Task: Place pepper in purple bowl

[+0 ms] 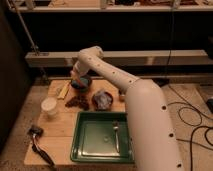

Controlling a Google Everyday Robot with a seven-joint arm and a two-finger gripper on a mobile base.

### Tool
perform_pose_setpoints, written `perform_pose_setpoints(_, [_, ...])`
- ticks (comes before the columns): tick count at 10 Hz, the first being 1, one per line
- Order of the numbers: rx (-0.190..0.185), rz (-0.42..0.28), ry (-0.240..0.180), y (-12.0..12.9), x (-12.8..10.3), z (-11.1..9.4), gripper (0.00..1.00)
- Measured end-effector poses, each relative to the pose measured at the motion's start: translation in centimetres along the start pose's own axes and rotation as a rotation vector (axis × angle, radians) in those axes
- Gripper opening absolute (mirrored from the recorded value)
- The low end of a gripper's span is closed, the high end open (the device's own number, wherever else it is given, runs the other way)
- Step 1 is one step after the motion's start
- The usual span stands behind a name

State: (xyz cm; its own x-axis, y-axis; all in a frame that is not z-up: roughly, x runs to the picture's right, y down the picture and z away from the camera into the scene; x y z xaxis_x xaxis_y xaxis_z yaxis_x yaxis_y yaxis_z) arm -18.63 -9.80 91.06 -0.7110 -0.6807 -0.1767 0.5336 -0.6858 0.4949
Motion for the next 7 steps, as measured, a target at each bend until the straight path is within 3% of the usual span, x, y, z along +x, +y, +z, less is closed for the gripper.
perform_pose_setpoints(2, [-0.041,-0.065,-0.022,-0.52,0.20,0.62,0.56])
perform_pose_setpoints(4, [-0.046,-0.064,-0.024,-0.30,0.04,0.58,0.75])
perform_pose_setpoints(7, [-0.046,-0.064,-0.024,-0.34,0.12,0.58,0.80])
